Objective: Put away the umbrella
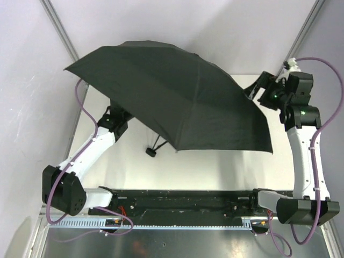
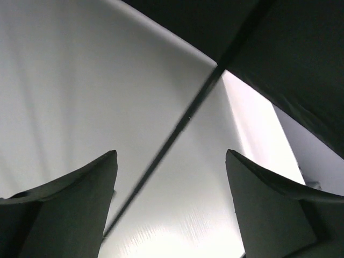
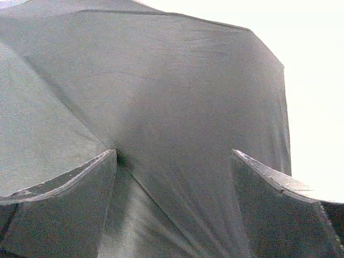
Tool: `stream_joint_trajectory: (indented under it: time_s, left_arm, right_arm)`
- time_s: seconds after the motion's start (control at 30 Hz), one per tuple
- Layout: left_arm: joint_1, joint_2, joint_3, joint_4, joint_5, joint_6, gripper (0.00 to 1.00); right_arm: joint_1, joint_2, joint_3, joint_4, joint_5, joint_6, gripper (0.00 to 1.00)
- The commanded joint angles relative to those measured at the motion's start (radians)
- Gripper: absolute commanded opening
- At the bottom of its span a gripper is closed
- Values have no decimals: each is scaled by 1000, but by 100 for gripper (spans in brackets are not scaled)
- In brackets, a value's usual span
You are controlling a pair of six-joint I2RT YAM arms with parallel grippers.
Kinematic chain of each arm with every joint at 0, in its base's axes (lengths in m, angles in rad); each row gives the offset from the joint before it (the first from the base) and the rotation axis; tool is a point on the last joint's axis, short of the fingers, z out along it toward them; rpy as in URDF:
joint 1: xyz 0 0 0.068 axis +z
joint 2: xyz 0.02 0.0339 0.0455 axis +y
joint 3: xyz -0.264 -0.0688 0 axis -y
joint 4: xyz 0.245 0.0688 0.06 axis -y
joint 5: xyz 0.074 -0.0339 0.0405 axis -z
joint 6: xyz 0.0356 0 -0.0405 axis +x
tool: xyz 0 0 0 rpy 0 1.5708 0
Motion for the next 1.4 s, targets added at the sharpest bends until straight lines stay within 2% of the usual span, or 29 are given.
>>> stream_joint_trajectory:
  time_s: [0.0,0.13,0.23,0.33,0.43,0.53,0.67,0.73,0.83,0.9,1.0,1.1,1.2,1.27,1.3,1.37]
  left_arm:
    - [-11,9,118,-33,-123,163,88]
    - [-31,135,193,-24,42,138,89]
    - [-84,252,249,-16,106,127,88]
    - [-125,330,294,-9,96,121,87]
    - [-135,393,336,-8,82,92,82]
    - [-138,433,368,-7,104,42,66]
    - [-140,436,400,-6,103,3,24]
    - [-139,420,417,-7,104,-21,8]
    - [-132,378,431,-7,106,-95,1]
    - [-128,349,444,-6,114,-142,0]
    - [-128,311,471,-7,137,-182,0]
    - [-128,275,485,-5,172,-217,0]
    - [-132,247,489,-3,218,-250,0]
    - [-141,230,486,5,239,-258,0]
    - [-146,221,482,9,250,-260,0]
    - [-159,203,463,38,273,-269,0]
  right_arm:
    - [-43,-110,25,-204,403,4,95]
    - [-53,-232,-17,-222,480,18,99]
    - [-53,-293,-1,-237,464,24,99]
    - [-46,-343,25,-247,362,25,99]
    - [9,-371,37,-262,198,-7,99]
    - [56,-384,52,-313,129,-42,99]
    - [67,-433,82,-363,284,-101,99]
    - [88,-448,119,-384,384,-147,99]
    - [152,-437,202,-428,524,-183,99]
    - [189,-436,250,-439,539,-208,99]
    - [230,-466,239,-396,428,-234,99]
    - [240,-488,103,-312,143,-233,99]
    - [242,-439,-63,-222,-149,-129,97]
    - [265,-410,-200,-82,-310,-16,94]
    - [296,-402,-262,10,-347,43,93]
    - [388,-392,-348,168,-304,130,93]
